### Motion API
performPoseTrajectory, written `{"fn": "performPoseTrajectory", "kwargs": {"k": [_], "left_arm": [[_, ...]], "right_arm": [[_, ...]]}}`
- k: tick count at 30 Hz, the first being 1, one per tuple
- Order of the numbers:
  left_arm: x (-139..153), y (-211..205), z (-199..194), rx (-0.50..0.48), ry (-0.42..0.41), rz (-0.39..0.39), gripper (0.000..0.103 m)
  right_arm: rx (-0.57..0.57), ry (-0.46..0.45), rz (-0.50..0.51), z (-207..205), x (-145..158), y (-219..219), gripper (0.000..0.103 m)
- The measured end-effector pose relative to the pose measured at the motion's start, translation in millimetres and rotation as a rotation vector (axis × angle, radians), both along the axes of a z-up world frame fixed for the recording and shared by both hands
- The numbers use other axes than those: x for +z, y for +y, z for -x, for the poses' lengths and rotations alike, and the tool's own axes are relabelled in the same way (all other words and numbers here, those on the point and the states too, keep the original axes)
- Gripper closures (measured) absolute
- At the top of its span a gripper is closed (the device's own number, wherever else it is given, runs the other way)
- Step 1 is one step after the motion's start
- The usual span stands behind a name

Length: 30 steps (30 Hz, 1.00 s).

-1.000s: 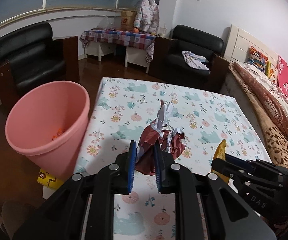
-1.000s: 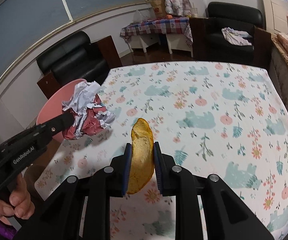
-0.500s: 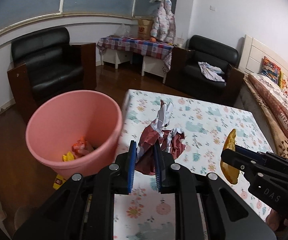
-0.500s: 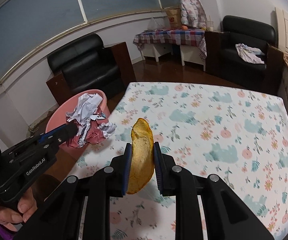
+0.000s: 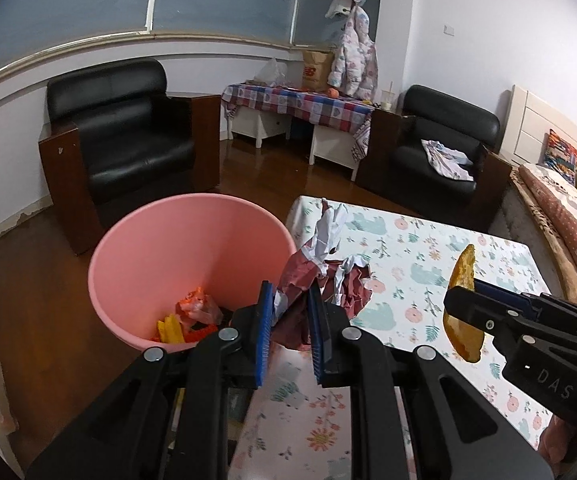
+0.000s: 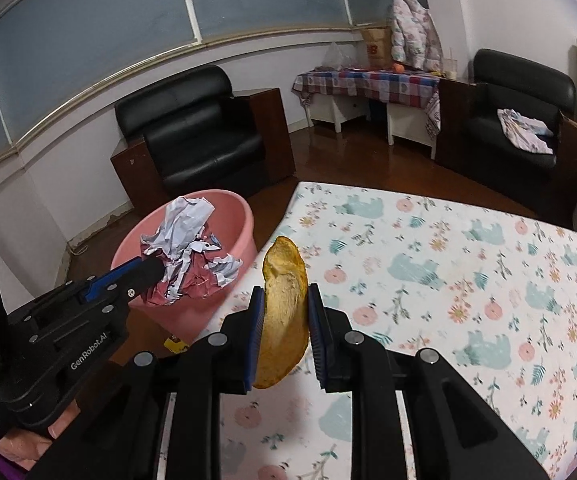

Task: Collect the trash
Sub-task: 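Hold both items over the pink bucket and open both grippers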

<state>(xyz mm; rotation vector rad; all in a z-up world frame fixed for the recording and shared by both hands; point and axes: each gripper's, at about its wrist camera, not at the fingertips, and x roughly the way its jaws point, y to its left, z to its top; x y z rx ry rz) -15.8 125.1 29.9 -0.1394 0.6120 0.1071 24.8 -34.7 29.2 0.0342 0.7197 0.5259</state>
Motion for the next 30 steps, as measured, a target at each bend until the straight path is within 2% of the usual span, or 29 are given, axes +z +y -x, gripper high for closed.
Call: {"fn": "performPoseTrajectory", "kwargs": {"k": [30], "left_arm": [[5, 84, -12, 0.177, -0.040, 0.039, 0.086]], "right_arm": [[0.139, -0.076, 0.008, -28, 16, 93, 0.082]]}}
